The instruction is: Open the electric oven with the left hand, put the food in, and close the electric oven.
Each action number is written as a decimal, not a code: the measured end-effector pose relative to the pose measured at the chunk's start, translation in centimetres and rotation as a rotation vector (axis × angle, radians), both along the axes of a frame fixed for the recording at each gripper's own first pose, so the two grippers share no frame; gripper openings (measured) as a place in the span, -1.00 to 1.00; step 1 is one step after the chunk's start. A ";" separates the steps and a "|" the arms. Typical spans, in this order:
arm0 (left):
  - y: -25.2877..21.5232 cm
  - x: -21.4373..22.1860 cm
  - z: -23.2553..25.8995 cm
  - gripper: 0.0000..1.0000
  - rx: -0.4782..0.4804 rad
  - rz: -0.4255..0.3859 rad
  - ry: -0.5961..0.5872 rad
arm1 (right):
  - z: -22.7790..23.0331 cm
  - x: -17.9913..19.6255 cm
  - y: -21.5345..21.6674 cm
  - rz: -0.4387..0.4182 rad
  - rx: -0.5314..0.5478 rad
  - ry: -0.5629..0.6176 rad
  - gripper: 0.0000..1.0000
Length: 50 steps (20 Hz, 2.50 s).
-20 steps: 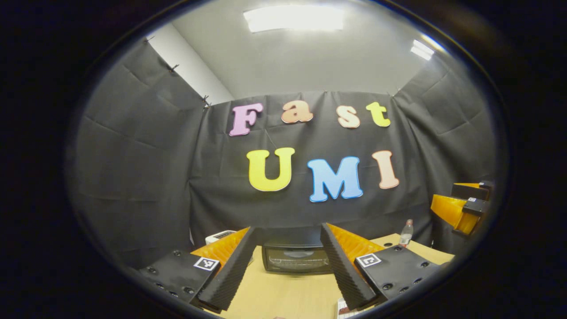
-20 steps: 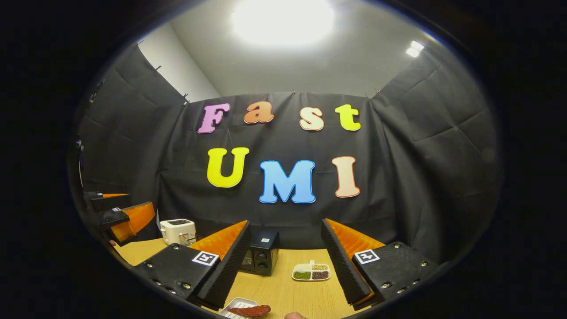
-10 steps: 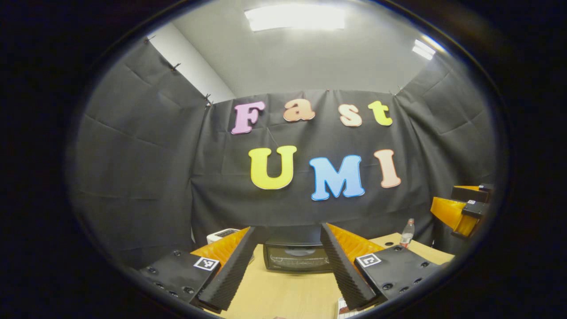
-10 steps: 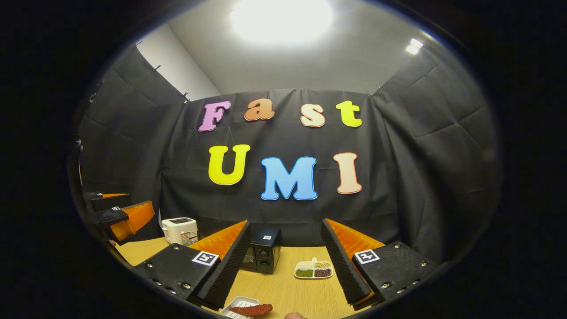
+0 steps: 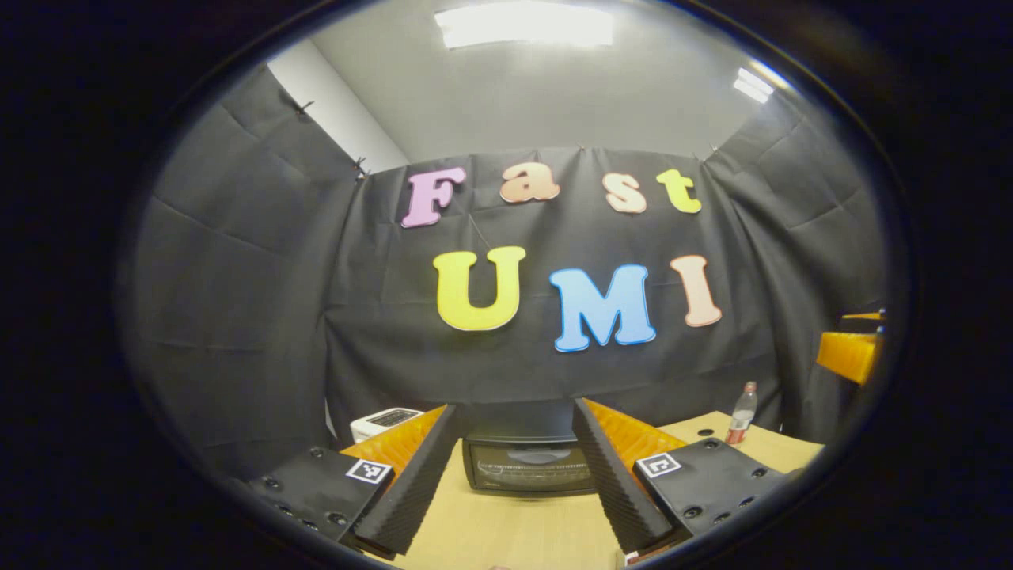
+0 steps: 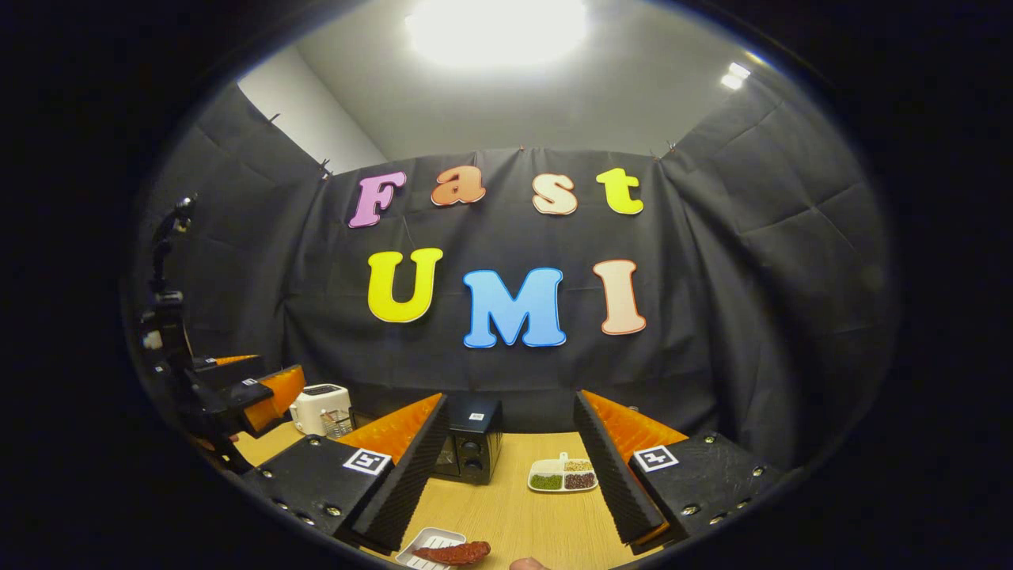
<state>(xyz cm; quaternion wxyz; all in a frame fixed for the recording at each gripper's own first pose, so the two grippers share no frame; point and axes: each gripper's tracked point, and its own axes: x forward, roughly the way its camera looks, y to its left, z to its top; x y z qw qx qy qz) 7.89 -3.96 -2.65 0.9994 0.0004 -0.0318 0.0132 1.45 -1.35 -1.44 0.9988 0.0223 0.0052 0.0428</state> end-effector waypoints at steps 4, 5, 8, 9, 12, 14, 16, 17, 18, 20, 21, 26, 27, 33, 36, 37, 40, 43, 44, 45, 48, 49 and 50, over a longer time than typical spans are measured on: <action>-1.1 8.8 -5.2 0.80 0.020 -0.070 0.048 | -0.4 1.6 -0.3 -0.094 -0.013 0.019 0.92; -1.5 10.8 -6.3 1.00 0.026 -0.089 0.061 | 0.0 2.1 -0.4 -0.124 -0.027 0.013 0.91; -2.8 16.4 -10.5 1.00 0.028 -0.145 0.121 | -0.2 2.9 -0.9 -0.207 -0.066 0.028 0.92; -3.2 18.0 -11.6 0.93 0.029 -0.158 0.138 | -0.3 2.9 -1.0 -0.233 -0.079 0.034 0.92; -3.9 21.3 -14.8 0.94 0.035 -0.178 0.180 | -1.0 3.0 -1.4 -0.293 -0.112 0.063 0.92; -4.0 22.6 -16.8 1.00 0.036 -0.176 0.212 | -1.5 2.9 -1.4 -0.317 -0.126 0.081 0.92; -4.2 23.5 -18.6 0.94 0.036 -0.176 0.245 | -1.8 2.6 -1.3 -0.331 -0.142 0.092 0.92; -4.3 23.7 -19.5 0.94 0.035 -0.175 0.263 | -2.0 2.6 -1.3 -0.334 -0.147 0.098 0.92; -4.1 23.6 -19.9 0.94 0.028 -0.169 0.272 | -2.1 2.6 -1.2 -0.334 -0.151 0.102 0.92; -4.0 23.4 -19.8 0.94 0.004 -0.158 0.267 | -2.0 2.6 -1.0 -0.330 -0.159 0.106 0.92; -3.9 23.2 -19.5 1.00 -0.008 -0.153 0.249 | -1.9 2.6 -1.0 -0.325 -0.163 0.104 0.92; -3.8 20.2 -19.9 1.00 -0.008 -0.148 0.257 | -1.8 2.9 -0.5 -0.282 -0.175 0.103 0.91; -3.7 19.6 -20.0 1.00 -0.008 -0.146 0.261 | -2.0 2.9 -0.4 -0.272 -0.173 0.106 0.91; -3.5 15.7 -21.7 0.94 0.000 -0.131 0.306 | -2.0 2.7 -0.3 -0.222 -0.172 0.108 0.91; -3.3 14.4 -22.8 1.00 0.000 -0.124 0.334 | -2.4 2.5 -0.3 -0.204 -0.172 0.118 0.91; -3.3 13.9 -23.3 0.94 0.002 -0.122 0.342 | -2.5 2.4 -0.4 -0.200 -0.171 0.121 0.91; -3.2 12.9 -24.2 1.00 0.004 -0.118 0.353 | -2.8 2.1 -0.5 -0.186 -0.171 0.131 0.91; -3.2 11.9 -25.4 0.83 -0.003 -0.112 0.378 | -2.9 1.8 -0.6 -0.170 -0.182 0.138 0.92; -3.2 11.5 -25.8 0.83 -0.004 -0.112 0.385 | -3.0 1.7 -0.6 -0.166 -0.184 0.140 0.92; -3.3 11.1 -26.5 0.95 -0.002 -0.111 0.402 | -3.1 1.6 -0.7 -0.162 -0.183 0.144 0.92; -3.3 10.1 -27.7 0.94 -0.008 -0.101 0.428 | -3.5 1.2 -0.9 -0.152 -0.183 0.157 0.91; -3.3 9.8 -28.1 0.89 -0.009 -0.098 0.438 | -3.5 1.0 -1.0 -0.148 -0.184 0.160 0.91; -3.3 9.4 -28.7 0.84 -0.008 -0.095 0.452 | -3.6 0.9 -1.0 -0.143 -0.185 0.164 0.91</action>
